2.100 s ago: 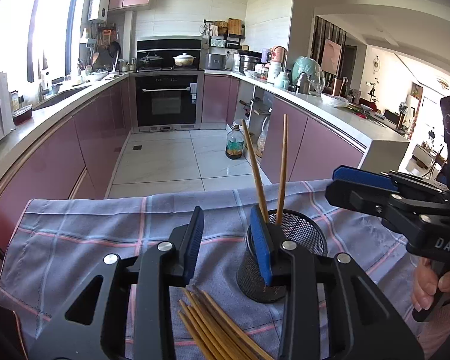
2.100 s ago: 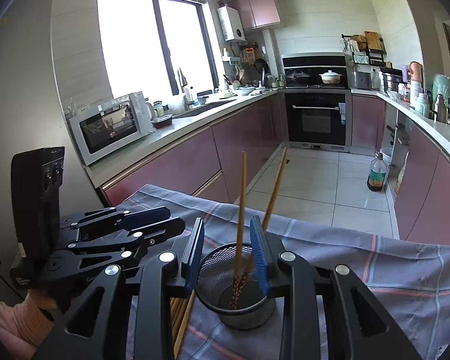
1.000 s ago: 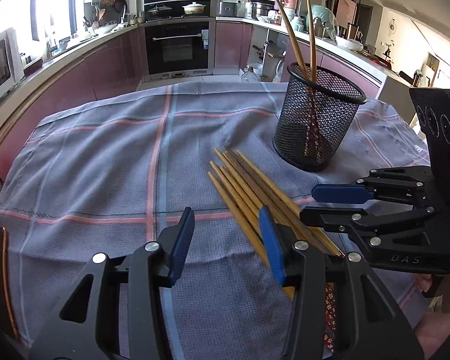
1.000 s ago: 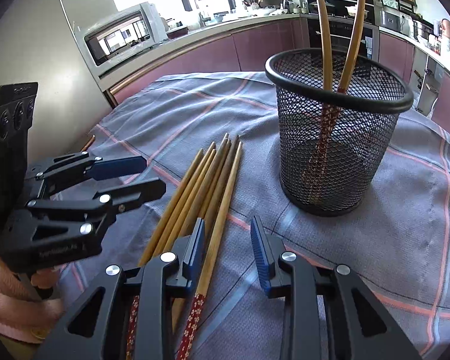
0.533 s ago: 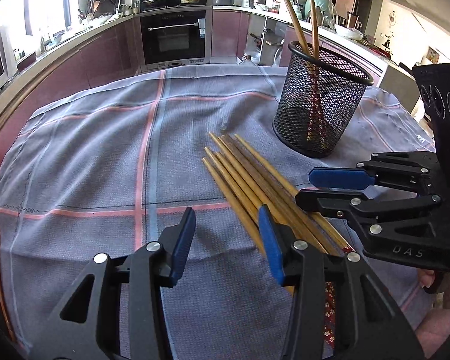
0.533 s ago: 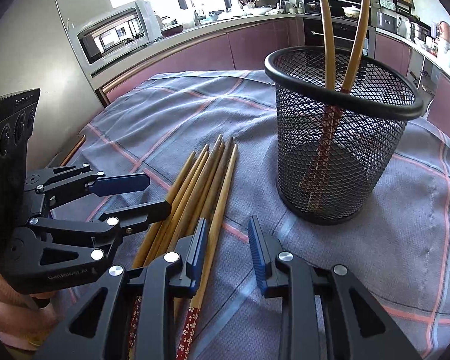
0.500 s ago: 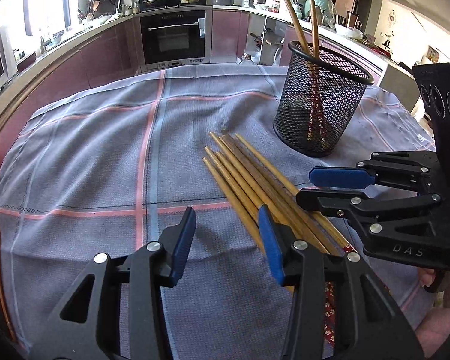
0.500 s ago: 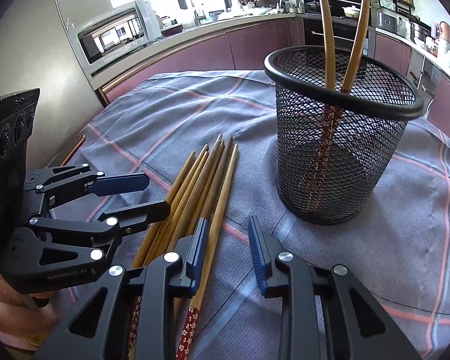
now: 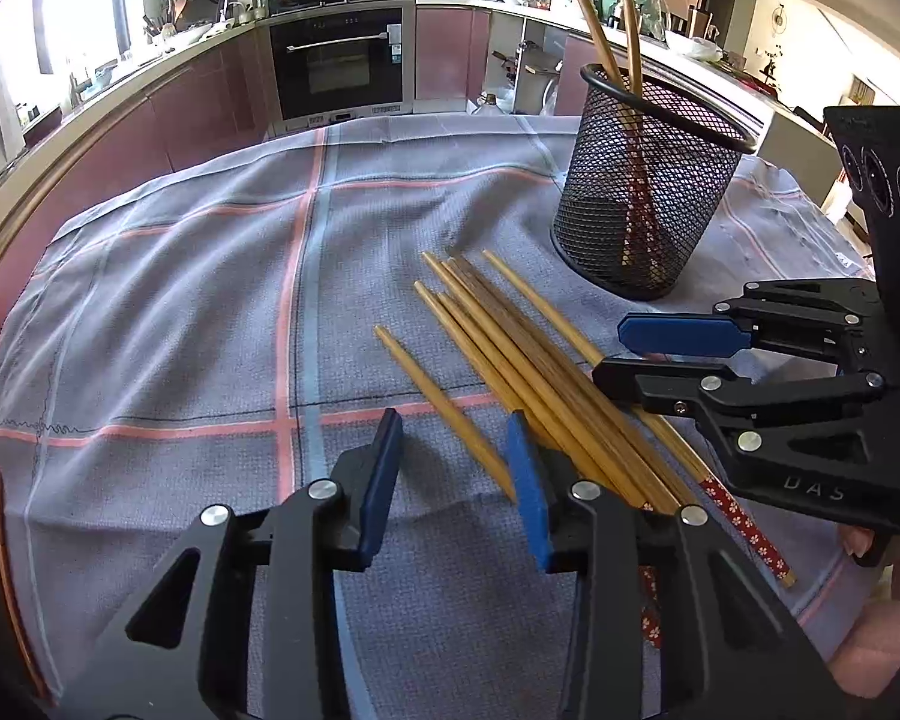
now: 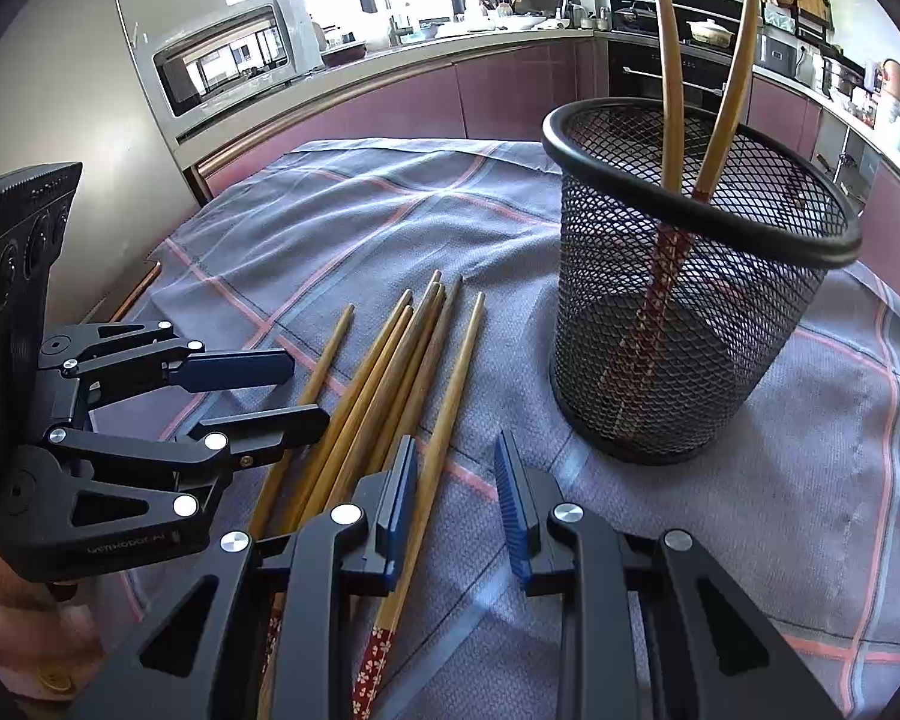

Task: Organize utensils
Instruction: 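Move both open tools back to the chopstick pile, then grasp another chopstick with the right tool while the left tool grasps one too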

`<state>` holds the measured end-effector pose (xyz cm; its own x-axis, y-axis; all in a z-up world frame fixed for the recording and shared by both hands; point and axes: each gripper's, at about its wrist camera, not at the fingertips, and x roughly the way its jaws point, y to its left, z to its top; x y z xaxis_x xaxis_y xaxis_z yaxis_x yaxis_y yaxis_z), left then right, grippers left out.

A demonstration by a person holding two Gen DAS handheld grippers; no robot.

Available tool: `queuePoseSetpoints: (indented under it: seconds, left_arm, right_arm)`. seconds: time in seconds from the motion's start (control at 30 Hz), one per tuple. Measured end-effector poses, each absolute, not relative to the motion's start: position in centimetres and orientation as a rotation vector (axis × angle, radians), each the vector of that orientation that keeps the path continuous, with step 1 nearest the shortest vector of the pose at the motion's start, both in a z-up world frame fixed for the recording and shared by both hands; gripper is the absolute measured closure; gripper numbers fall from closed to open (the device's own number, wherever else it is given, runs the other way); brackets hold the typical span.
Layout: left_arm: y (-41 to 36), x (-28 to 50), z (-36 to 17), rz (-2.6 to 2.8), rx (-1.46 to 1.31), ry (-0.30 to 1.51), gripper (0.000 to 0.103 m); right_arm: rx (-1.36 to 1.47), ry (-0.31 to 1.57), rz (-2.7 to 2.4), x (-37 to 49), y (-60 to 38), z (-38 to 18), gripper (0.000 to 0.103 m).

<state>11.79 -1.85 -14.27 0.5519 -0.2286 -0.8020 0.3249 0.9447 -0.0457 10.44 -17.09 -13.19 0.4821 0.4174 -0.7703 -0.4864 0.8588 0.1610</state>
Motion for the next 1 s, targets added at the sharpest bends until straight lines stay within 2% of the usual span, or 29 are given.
queuePoseSetpoints:
  seconds: [0.17,0.37,0.5,0.63,0.87,1.0]
  left_arm:
    - [-2.0,12.3,-14.3,-0.33,0.101,0.933,0.084]
    - [-1.9,12.3,-14.3,-0.318,0.103,0.942,0.083]
    - [-2.0,12.3,-14.4,-0.316,0.109,0.939,0.083]
    - [-2.1,12.2,-14.5,-0.304,0.106,0.937,0.085]
    - [-1.6,12.1,-14.4,-0.275,0.062,0.94,0.095]
    - [-1.2,11.9,-14.0,-0.269,0.043,0.931,0.096]
  right_arm:
    - [-0.11,0.907,0.539,10.8,-16.4,-13.2,0.078]
    - [-0.166,0.898,0.523,10.9,-15.5,-13.2,0.083]
    - [-0.148,0.901,0.531,11.1,-15.5,-13.3,0.093]
    - [-0.096,0.913,0.539,11.4,-15.8,-13.3,0.097]
    - [-0.053,0.91,0.551,10.9,-16.6,-13.0,0.098]
    - [-0.025,0.889,0.566,10.5,-17.5,-12.2,0.098]
